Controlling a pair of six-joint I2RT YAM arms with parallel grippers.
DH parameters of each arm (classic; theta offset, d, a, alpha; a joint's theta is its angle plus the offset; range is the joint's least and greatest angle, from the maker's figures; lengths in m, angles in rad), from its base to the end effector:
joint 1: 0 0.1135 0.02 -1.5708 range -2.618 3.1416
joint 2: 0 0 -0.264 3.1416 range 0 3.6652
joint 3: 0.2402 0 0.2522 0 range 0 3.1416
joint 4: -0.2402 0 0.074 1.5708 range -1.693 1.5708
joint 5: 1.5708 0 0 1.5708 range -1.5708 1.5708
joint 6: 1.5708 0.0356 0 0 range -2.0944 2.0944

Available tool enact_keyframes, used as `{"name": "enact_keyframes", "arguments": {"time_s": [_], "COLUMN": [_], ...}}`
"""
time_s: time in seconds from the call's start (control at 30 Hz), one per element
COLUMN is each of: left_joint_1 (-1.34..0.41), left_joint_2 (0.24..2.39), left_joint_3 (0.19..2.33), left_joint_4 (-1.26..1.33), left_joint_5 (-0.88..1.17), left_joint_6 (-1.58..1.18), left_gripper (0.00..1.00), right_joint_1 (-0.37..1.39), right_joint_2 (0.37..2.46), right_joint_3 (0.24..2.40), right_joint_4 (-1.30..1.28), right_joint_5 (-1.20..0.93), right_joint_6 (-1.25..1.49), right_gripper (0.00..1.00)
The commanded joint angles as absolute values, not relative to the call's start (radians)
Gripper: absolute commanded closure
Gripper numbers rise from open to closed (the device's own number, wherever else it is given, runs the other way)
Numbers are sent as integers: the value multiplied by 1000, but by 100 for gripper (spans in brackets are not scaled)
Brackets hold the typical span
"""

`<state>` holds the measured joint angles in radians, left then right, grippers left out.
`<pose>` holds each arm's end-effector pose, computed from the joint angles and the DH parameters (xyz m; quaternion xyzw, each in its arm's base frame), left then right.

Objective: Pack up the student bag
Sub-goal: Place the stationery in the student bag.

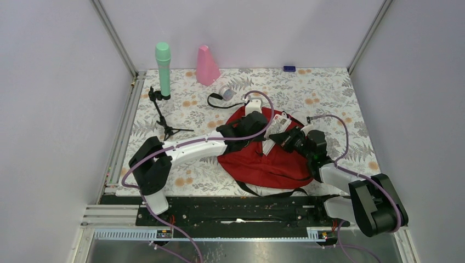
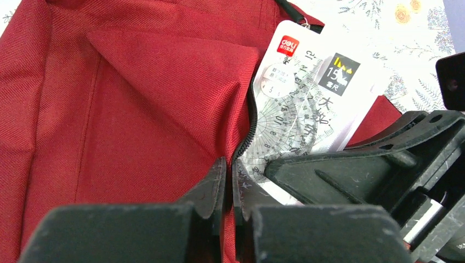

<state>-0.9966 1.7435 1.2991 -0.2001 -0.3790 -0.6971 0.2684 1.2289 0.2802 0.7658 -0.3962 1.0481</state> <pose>0.2272 -0.3270 0.2581 0.0479 0.8814 -0.2171 0.4169 0.2162 0.0737 0.1787 0.1700 0.7450 0.5033 0.4035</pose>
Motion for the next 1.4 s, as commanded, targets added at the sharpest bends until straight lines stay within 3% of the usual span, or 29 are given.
{"name": "enact_keyframes", "arguments": {"time_s": [0.0, 0.3, 0.6, 0.67, 0.77, 0.87, 1.03, 1.2, 1.37], "left_joint_1": [-1009, -1008, -1002, -1002, -995, -986, -969, -965, -965], "left_joint_2": [1680, 1686, 1656, 1660, 1665, 1657, 1652, 1674, 1677], "left_joint_3": [1306, 1311, 1301, 1302, 1307, 1306, 1294, 1321, 1331], "left_joint_4": [-94, -56, -67, -68, -94, -133, -165, -218, -243], "left_joint_5": [-323, -267, -230, -219, -216, -223, -193, -187, -183], "left_joint_6": [-727, -777, -765, -764, -750, -721, -673, -618, -581], "left_gripper": [100, 100, 100, 100, 100, 100, 100, 100, 100], "right_joint_1": [307, 414, 526, 536, 537, 537, 535, 466, 234], "right_joint_2": [1203, 1353, 1352, 1370, 1350, 1209, 950, 855, 919], "right_joint_3": [313, 176, 272, 264, 240, 224, 277, 343, 375], "right_joint_4": [826, 1155, 1014, 1035, 988, 801, 389, 187, 222], "right_joint_5": [-273, -156, -101, -105, -57, 51, 228, 256, -39], "right_joint_6": [969, 1075, 930, 933, 912, 827, 637, 524, 489], "right_gripper": [100, 100, 95, 90, 69, 48, 27, 20, 21]}}
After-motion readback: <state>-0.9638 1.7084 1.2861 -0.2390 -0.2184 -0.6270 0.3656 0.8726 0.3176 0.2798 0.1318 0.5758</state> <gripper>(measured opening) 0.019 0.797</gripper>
